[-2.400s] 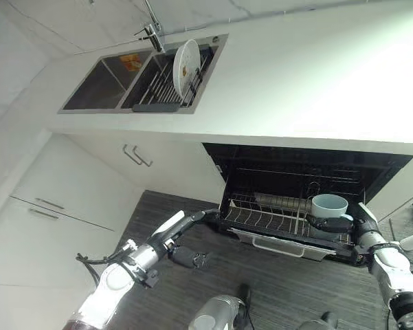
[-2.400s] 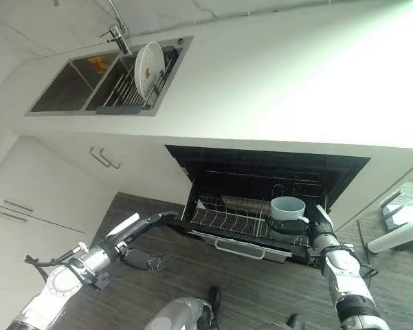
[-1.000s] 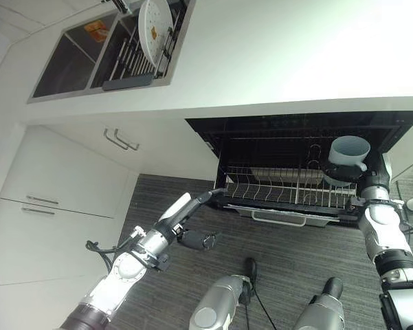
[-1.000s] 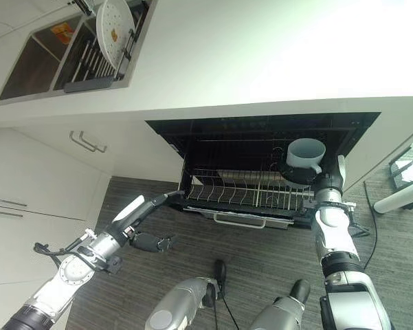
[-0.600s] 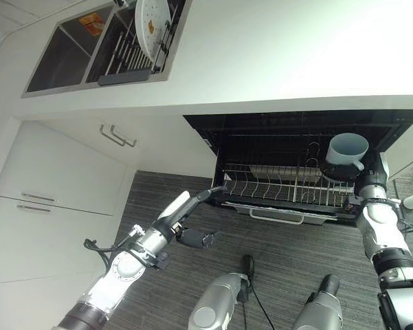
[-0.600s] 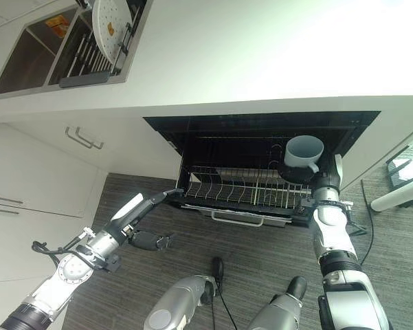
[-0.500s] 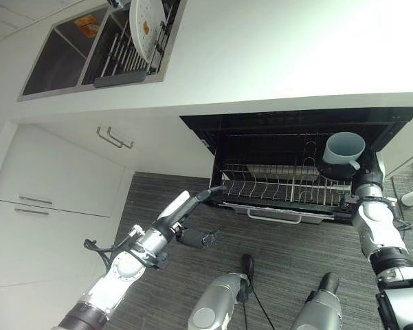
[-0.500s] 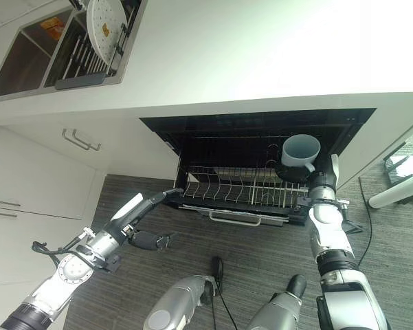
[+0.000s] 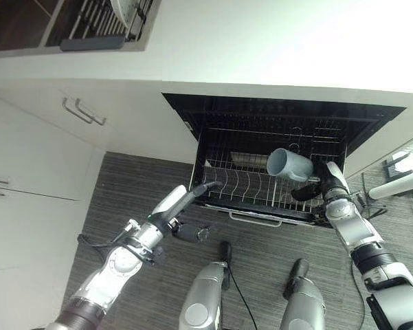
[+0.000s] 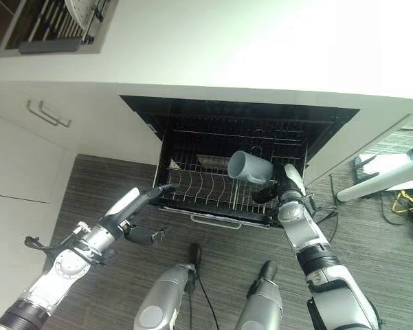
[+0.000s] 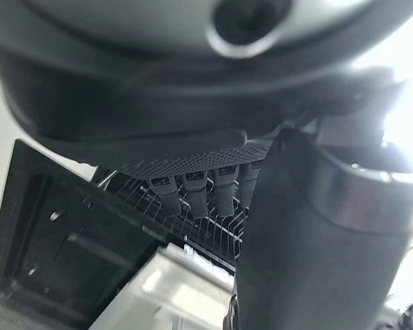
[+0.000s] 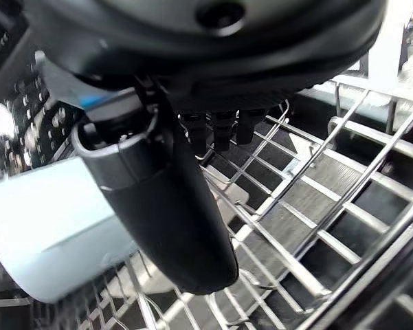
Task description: Place the dishes in the dishwasher.
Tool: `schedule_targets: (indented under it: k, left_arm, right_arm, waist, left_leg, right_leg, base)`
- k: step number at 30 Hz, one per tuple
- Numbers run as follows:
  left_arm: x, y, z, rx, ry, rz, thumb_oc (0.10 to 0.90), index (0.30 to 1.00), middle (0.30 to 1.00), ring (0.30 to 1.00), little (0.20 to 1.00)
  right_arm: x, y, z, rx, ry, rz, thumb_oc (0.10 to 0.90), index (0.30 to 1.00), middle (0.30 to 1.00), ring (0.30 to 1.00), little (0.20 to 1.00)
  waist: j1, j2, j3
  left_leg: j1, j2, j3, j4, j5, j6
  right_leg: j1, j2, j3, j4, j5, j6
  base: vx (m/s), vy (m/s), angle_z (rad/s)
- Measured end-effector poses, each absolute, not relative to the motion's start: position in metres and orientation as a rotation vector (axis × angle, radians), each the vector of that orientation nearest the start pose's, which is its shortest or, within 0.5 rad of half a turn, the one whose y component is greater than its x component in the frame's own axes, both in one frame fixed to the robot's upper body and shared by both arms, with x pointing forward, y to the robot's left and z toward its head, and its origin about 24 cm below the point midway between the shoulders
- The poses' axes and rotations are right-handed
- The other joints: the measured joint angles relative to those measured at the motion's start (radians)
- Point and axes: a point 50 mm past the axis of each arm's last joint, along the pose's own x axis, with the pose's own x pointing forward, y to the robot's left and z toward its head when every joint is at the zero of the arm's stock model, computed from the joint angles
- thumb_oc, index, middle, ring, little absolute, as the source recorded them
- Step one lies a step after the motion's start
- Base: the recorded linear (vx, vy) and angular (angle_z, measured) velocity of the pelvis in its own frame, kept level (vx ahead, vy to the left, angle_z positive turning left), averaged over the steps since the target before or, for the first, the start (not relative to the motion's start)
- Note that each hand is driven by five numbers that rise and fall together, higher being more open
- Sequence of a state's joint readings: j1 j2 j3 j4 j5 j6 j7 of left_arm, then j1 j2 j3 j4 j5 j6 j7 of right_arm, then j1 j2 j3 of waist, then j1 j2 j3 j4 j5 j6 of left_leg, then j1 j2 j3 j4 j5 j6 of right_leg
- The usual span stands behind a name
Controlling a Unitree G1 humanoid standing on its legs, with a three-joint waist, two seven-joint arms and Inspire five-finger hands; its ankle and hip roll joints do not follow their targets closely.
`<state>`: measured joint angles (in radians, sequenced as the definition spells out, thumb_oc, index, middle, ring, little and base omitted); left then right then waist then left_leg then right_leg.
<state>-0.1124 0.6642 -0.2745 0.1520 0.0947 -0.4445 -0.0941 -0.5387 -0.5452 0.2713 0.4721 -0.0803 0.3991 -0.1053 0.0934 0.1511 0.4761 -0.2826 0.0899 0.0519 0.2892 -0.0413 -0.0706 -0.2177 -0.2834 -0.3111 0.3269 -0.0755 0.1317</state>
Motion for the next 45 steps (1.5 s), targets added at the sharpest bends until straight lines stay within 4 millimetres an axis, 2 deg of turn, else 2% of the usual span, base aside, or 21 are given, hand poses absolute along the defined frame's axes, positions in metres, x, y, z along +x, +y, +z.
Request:
schedule_targets:
  k: [2,6,9,15,22,26,29,31,32,35,37,43,45]
  left_arm:
    - [0.261,0.203,0.081,0.779,-0.284,-0.468,0.800,0.900,0.900,0.900,0.900]
    - [0.264,0.209,0.087,0.791,-0.286,-0.447,0.800,0.900,0.900,0.900,0.900]
    - [0.264,0.215,0.089,0.798,-0.271,-0.422,0.800,0.900,0.900,0.900,0.900]
    - [0.260,0.217,0.082,0.797,-0.234,-0.439,0.800,0.900,0.900,0.900,0.900]
    - [0.260,0.218,0.080,0.795,-0.212,-0.432,0.800,0.900,0.900,0.900,0.900]
    - [0.253,0.217,0.082,0.786,-0.229,-0.428,0.800,0.900,0.900,0.900,0.900]
    - [0.246,0.221,0.080,0.771,-0.219,-0.406,0.800,0.900,0.900,0.900,0.900]
    - [0.242,0.222,0.075,0.766,-0.199,-0.408,0.800,0.900,0.900,0.900,0.900]
    - [0.238,0.222,0.071,0.755,-0.182,-0.408,0.800,0.900,0.900,0.900,0.900]
    - [0.235,0.216,0.063,0.703,-0.175,-0.400,0.800,0.900,0.900,0.900,0.900]
    - [0.228,0.210,0.053,0.662,-0.152,-0.397,0.800,0.900,0.900,0.900,0.900]
    - [0.224,0.208,0.047,0.628,-0.134,-0.378,0.800,0.900,0.900,0.900,0.900]
    - [0.223,0.206,0.045,0.614,-0.124,-0.372,0.800,0.900,0.900,0.900,0.900]
  right_arm:
    - [0.339,-0.236,0.075,-0.779,0.339,-0.100,0.800,0.900,0.900,0.900,0.900]
    - [0.331,-0.236,0.073,-0.805,0.374,-0.069,0.800,0.900,0.900,0.900,0.900]
    - [0.321,-0.239,0.058,-0.795,0.440,-0.028,0.800,0.900,0.900,0.900,0.900]
    - [0.317,-0.243,0.055,-0.770,0.457,-0.028,0.800,0.900,0.900,0.900,0.900]
    - [0.314,-0.242,0.054,-0.771,0.420,-0.058,0.800,0.900,0.900,0.900,0.900]
    - [0.302,-0.240,0.055,-0.695,0.303,-0.150,0.800,0.900,0.900,0.900,0.900]
    - [0.290,-0.236,0.060,-0.612,0.199,-0.204,0.800,0.900,0.900,0.900,0.900]
    - [0.283,-0.236,0.070,-0.565,0.106,-0.238,0.800,0.900,0.900,0.900,0.900]
    - [0.281,-0.236,0.080,-0.548,0.032,-0.265,0.800,0.900,0.900,0.900,0.900]
    - [0.273,-0.241,0.095,-0.490,-0.075,-0.306,0.800,0.900,0.900,0.900,0.900]
    - [0.266,-0.234,0.118,-0.418,-0.260,-0.289,0.800,0.900,0.900,0.900,0.900]
    - [0.256,-0.222,0.151,-0.275,-0.510,-0.133,0.800,0.900,0.900,0.900,0.900]
    - [0.250,-0.213,0.163,-0.204,-0.608,-0.035,0.800,0.900,0.900,0.900,0.900]
  waist:
    - [-0.002,-0.018,-0.001]
    - [-0.008,-0.032,-0.001]
    - [-0.011,-0.049,-0.003]
    - [-0.010,-0.048,-0.003]
    - [-0.011,-0.047,-0.004]
    - [-0.012,-0.044,-0.006]
    - [-0.036,-0.042,-0.007]
    - [-0.045,-0.035,-0.011]
    - [-0.063,-0.021,-0.021]
    - [-0.074,0.017,-0.046]
    - [-0.088,0.049,-0.070]
    - [-0.085,0.060,-0.088]
    - [-0.064,0.060,-0.096]
  left_leg:
    - [0.001,0.000,0.002,0.000,0.000,0.000]
    - [0.014,0.000,0.005,0.000,0.000,0.001]
    - [0.029,-0.001,0.014,0.000,-0.001,0.002]
    - [0.022,-0.003,0.025,0.011,-0.001,0.005]
    - [0.019,-0.003,0.025,0.014,-0.003,0.007]
    - [0.022,-0.005,0.028,0.013,-0.005,0.010]
    - [0.034,-0.006,0.031,0.017,-0.011,0.013]
    - [0.050,-0.004,0.044,0.022,-0.020,0.015]
    - [0.050,-0.004,0.047,0.027,-0.029,0.015]
    - [0.049,-0.006,0.058,0.044,-0.046,0.019]
    - [0.053,-0.014,0.066,0.043,-0.049,0.024]
    - [0.080,-0.020,0.049,0.036,-0.048,0.023]
    - [0.099,-0.024,0.038,0.023,-0.046,0.020]
  right_leg:
    - [0.002,0.003,0.001,-0.004,0.003,-0.003]
    - [0.020,0.003,0.001,-0.020,0.012,0.000]
    - [0.036,0.005,0.006,-0.031,0.020,-0.001]
    - [0.036,0.002,0.018,-0.049,0.046,0.001]
    - [0.036,0.001,0.017,-0.051,0.047,0.002]
    - [0.038,0.000,0.019,-0.055,0.047,0.002]
    - [0.055,0.000,0.020,-0.062,0.048,0.004]
    - [0.065,0.000,0.033,-0.066,0.050,0.006]
    - [0.068,-0.002,0.036,-0.067,0.049,0.004]
    - [0.069,-0.006,0.048,-0.069,0.050,0.007]
    - [0.072,-0.013,0.055,-0.076,0.056,0.017]
    - [0.115,-0.011,0.033,-0.088,0.053,0.021]
    - [0.145,-0.012,0.021,-0.093,0.048,0.022]
  base:
    - [0.01,-0.078,-0.03]
    - [0.02,-0.044,-0.02]
    - [0.01,-0.015,-0.05]
    - [-0.02,0.010,-0.03]
    - [0.00,0.014,0.00]
    - [0.04,0.054,-0.02]
    - [0.05,0.074,-0.04]
    - [0.05,0.084,-0.14]
    - [0.09,0.155,-0.13]
    - [0.07,0.140,-0.08]
    - [0.07,0.110,-0.05]
    - [0.07,0.055,0.07]
    - [-0.01,0.075,0.20]
